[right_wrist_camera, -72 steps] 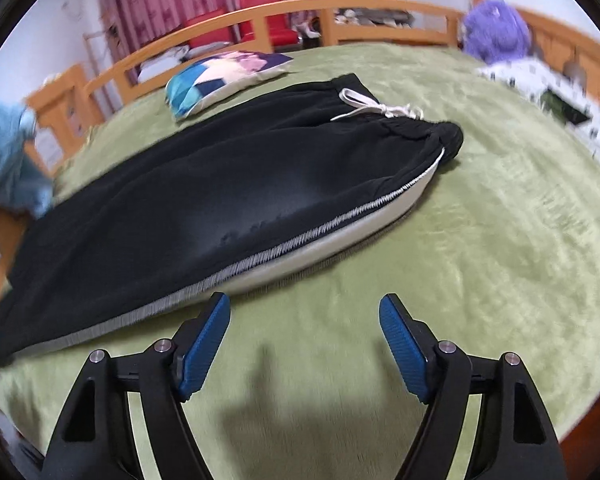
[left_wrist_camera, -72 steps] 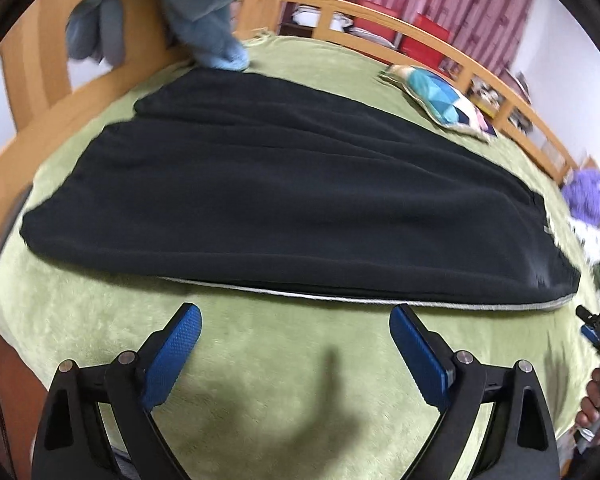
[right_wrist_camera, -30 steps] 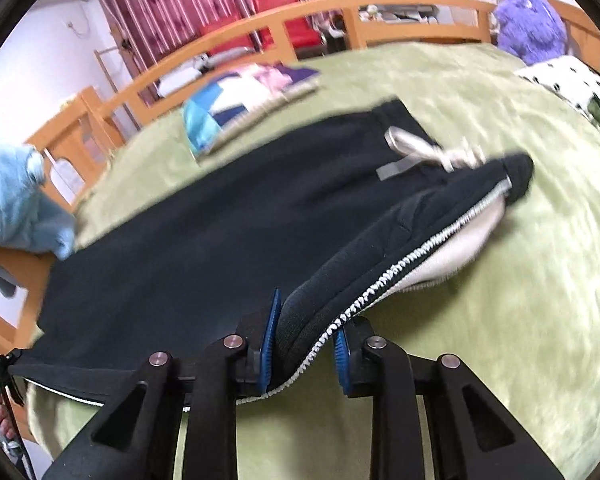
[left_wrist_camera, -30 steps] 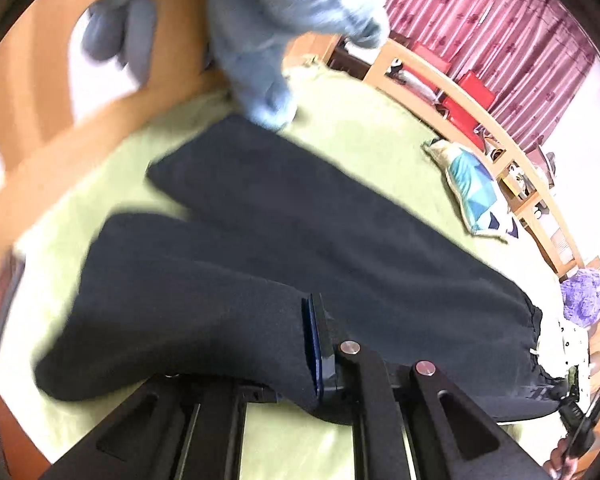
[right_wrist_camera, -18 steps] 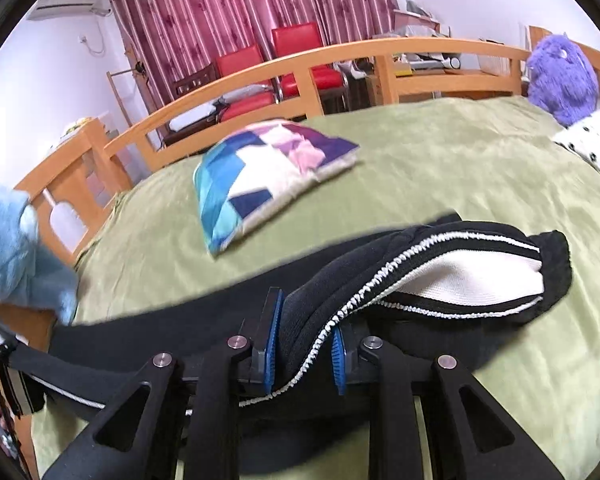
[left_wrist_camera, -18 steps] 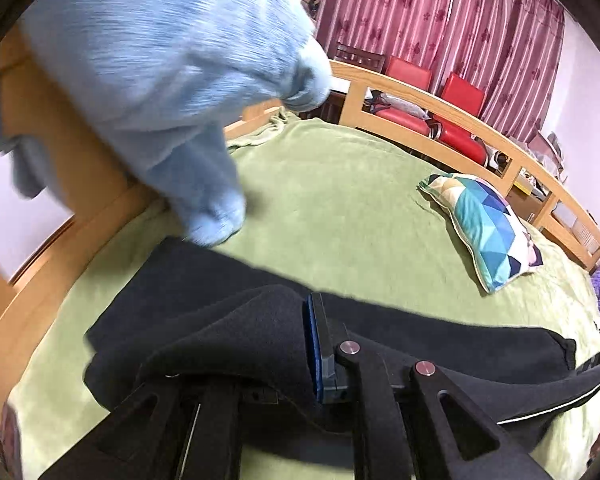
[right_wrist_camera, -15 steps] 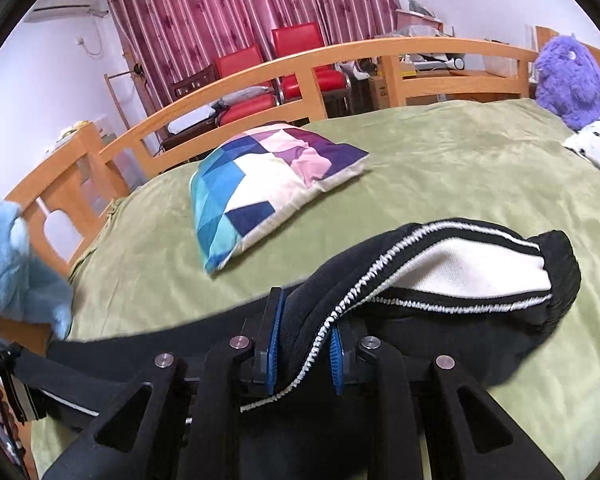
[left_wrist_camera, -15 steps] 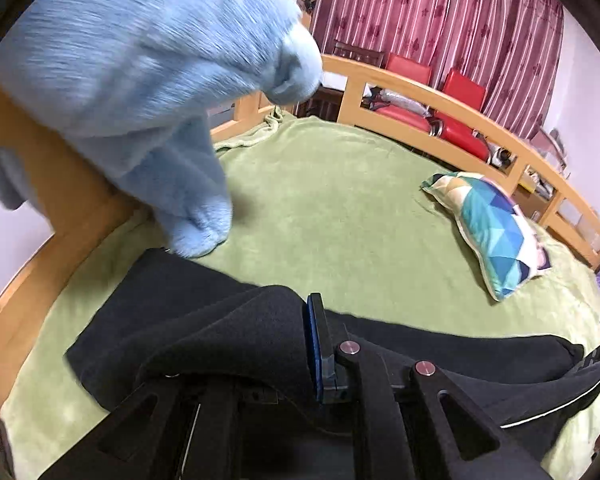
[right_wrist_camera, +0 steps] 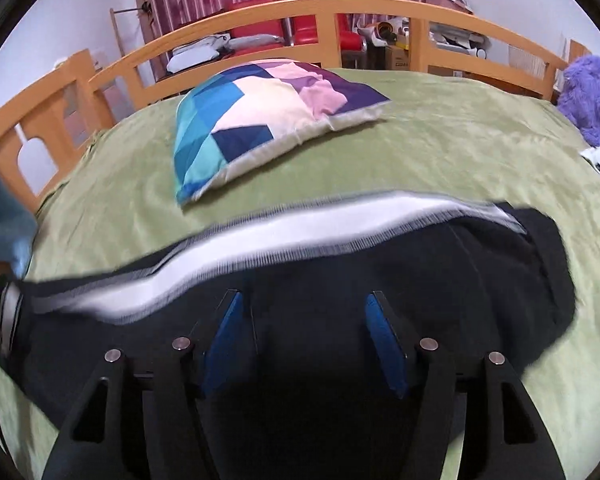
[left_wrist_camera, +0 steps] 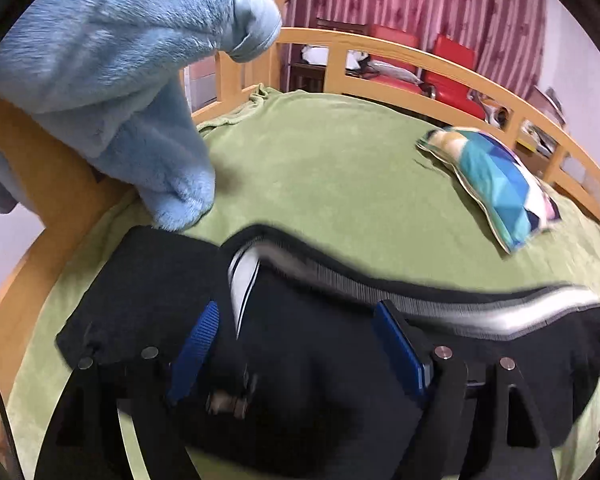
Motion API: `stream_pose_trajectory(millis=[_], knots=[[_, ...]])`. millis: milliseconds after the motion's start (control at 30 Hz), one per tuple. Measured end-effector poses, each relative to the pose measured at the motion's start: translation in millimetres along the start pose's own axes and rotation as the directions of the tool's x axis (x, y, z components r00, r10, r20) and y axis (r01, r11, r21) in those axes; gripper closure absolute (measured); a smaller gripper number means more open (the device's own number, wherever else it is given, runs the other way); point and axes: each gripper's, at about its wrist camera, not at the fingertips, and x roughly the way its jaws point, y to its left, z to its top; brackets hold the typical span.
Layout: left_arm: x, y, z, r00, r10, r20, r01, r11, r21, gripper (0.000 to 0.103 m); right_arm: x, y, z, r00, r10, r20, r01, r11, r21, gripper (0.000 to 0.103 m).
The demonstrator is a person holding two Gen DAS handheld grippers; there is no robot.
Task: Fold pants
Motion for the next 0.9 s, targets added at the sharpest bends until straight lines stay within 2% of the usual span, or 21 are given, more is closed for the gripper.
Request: stream_pose_trajectory(millis=[167,267,400,500,600,767,833,900], knots=[[-21.4,16.3,-52.9,0.995,-0.077,-0.068,0.071,0.994,-0.085,0.024,-30.2,-34.4,-58.6,0.999,-0.022,-0.041,0.024,0.999,0.049,0.027],[-15.3,28.0,-87.0,0.981,-0.138,-0.133,0.118,0.982,-0.148,0.024,-35.5,-61.3,-97.8,0.996,-0.012,-0.090,0.021,0.994,0.105,0.027],[2.6,39.0,-115.6,0.963,-0.199,-0.184,0.153,0.960,-0.235,0.024,-38.3,-98.5,-122.9,0.996,0.024,-0.091,-0.001,0.969,0.249,0.027],[14.0,44.6,-120.3,0.958,-0.235,-0.166,0.180,0.940,-0.288,0.024,-33.4,-127.7,-128.2,0.991,0.110,-0.069,-0.075,0.919,0.388,0.026],[27.5,48.1,-119.5,0.958,-0.248,-0.141,0.192,0.925,-0.327,0.024,-21.2,-146.6,-125.7,0.986,0.159,-0.043,-0.119,0.870,0.478,0.025],[50.9,51.5,-115.5,0.962,-0.245,-0.122,0.185,0.910,-0.371,0.024,-0.2,-154.8,-108.4,0.978,0.208,0.029,-0.191,0.822,0.536,0.020],[54.7,49.1,-112.3,0.963,-0.247,-0.107,0.190,0.905,-0.381,0.018,12.0,-153.6,-100.4,0.970,0.236,0.062,-0.230,0.801,0.552,0.018],[60.1,42.0,-106.7,0.969,-0.214,-0.124,0.155,0.917,-0.368,0.016,26.6,-148.6,-91.1,0.972,0.227,0.052,-0.217,0.803,0.555,0.015]])
